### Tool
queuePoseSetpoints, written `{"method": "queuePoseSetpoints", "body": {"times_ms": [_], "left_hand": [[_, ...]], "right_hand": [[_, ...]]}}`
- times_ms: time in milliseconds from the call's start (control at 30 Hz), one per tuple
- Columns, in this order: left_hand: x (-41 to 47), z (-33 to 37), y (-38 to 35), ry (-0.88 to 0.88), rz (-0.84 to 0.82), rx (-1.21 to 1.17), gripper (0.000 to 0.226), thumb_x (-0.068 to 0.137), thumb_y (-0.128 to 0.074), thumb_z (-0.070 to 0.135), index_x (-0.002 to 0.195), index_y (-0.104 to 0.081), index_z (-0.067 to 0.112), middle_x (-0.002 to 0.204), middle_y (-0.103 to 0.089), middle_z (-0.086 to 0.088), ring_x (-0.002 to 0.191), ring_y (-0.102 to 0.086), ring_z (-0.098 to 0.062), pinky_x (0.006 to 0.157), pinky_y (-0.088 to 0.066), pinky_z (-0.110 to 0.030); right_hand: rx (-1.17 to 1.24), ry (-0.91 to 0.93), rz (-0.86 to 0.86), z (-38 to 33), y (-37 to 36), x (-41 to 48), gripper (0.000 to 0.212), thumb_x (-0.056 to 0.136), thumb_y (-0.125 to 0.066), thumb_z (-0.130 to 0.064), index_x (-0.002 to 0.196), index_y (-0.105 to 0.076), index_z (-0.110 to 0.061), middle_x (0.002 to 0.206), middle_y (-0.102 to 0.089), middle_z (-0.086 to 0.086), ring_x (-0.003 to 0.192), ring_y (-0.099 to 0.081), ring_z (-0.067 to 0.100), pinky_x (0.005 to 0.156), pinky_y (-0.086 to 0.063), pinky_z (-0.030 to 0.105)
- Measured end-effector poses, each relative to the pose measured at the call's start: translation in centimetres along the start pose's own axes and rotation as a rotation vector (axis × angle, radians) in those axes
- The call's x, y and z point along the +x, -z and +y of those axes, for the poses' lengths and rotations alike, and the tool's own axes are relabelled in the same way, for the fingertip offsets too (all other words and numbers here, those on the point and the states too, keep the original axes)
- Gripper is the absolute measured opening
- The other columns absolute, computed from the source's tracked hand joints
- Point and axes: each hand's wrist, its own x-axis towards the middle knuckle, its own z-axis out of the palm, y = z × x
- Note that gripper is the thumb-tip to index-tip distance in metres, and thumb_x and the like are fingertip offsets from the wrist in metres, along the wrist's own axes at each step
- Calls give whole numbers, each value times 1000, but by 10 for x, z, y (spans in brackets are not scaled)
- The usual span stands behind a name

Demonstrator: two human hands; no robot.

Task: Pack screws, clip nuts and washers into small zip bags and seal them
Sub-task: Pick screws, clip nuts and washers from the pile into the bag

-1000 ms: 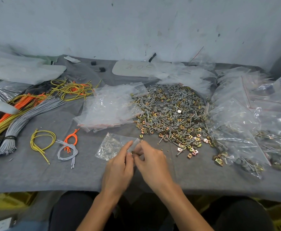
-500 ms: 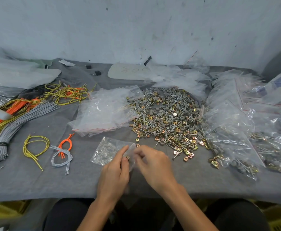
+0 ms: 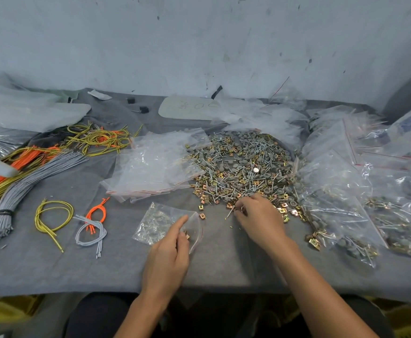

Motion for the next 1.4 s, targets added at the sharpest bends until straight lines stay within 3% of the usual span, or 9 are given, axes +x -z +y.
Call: {"method": "queuePoseSetpoints", "body": {"times_ms": [100,200,267,333,500,800,1033,1200,1400], "left_hand": [[0,-1,0,10,2,19,39,101,-46,26,136,-53,43,63,-55,13,62,-50,-11,61,-38,-31],[0,-1,-1,4,6,12,39,99,-43,33,135,-51,45,65,-58,12,65,-54,-17,61,-37,-31],[0,-2,-2,-11,8,22,39,100,-45,30,135,-50,45,65,-58,16,65,-55,-16,62,-38,-31],[0,-4,-2,-19,3,37,40,101,-47,26,136,-50,45,76,-67,5,73,-61,-22,65,-39,-30],[0,-3,-1,-22,-11,29,42,94,-35,46,135,-43,54,72,-61,8,74,-62,-20,66,-46,-34],[-1,-4,-1,-18,-3,30,47,92,-29,52,136,-43,50,109,-74,8,95,-68,-17,80,-54,-39],[0,-5,-1,-9,10,20,43,92,-28,57,132,-43,58,97,-74,7,84,-67,-18,75,-54,-40],[1,-6,-1,-12,11,6,43,91,-29,56,131,-45,61,75,-67,7,70,-62,-17,66,-52,-39],[0,-8,-2,-19,7,10,44,91,-29,54,132,-44,59,76,-68,7,71,-63,-16,66,-51,-37]], "right_hand": [[-2,9,-8,-1,1,-2,7,96,-63,-37,101,-60,-32,105,-54,-9,104,-52,19,72,-37,32],[45,26,2,-4,5,-10,12,95,-65,-30,91,-54,-29,95,-54,-11,95,-52,17,70,-35,32],[219,34,8,-10,9,-20,11,93,-66,-23,89,-56,-26,89,-59,-12,87,-57,11,68,-41,27],[418,36,-36,-23,12,-34,10,93,-70,-23,93,-61,-28,86,-63,-14,80,-60,2,67,-45,16],[612,121,-112,-57,3,-62,6,92,-70,-26,97,-71,-26,86,-71,-15,84,-64,-3,74,-46,9],[326,222,-10,-87,-14,-58,10,94,-65,-37,100,-63,-30,99,-62,-9,95,-61,14,80,-48,34],[295,219,122,-84,-20,-61,17,95,-59,-46,94,-63,-29,89,-58,-11,84,-57,12,69,-41,30],[561,30,123,-65,-24,-70,19,90,-68,-43,82,-66,-26,70,-56,-14,71,-55,7,69,-47,32],[500,71,100,-70,-23,-72,19,93,-63,-45,87,-66,-28,78,-60,-12,75,-58,9,72,-49,36]]}}
